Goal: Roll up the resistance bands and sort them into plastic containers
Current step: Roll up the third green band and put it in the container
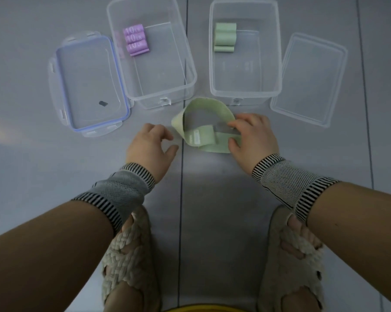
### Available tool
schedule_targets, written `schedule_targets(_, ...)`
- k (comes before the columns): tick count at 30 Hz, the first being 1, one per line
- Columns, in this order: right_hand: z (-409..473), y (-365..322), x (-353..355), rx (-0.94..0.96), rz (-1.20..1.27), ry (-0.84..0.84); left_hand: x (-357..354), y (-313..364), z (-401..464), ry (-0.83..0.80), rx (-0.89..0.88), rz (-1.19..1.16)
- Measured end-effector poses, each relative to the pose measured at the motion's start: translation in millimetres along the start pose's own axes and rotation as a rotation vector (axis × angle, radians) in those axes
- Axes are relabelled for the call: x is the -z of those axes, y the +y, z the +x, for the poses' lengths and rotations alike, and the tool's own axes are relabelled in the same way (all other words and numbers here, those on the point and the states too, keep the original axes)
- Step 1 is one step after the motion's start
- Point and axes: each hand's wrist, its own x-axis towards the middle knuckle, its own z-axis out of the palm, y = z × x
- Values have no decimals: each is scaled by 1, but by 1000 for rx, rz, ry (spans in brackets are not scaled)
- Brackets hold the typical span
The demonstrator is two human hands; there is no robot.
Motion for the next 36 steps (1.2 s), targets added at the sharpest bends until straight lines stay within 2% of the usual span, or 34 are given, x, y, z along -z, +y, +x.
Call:
schedule_targets(7,2,-4,-1,6,33,-29,-23,29,12,-15,-226,89)
schedule_targets(12,3,-2,-2,-1,87,-14,-49,38,25,-144,-13,105)
schedule_targets(16,5,-3,-4,4,106,-24,-55,36,26,-128,3,232)
schedule_targets(18,6,-2,-3,8,109,-31,-49,34,28,-112,9,163)
schedule_targets(26,2,5,9,12,84,-23,14,42,18,47,-52,-370)
schedule_targets(32,8,-18,20,165,150,-19,43,52,15,24,-245,-329)
schedule_targets(36,17,-14,18,81,89,-135,52,48,15,60,-371,-165)
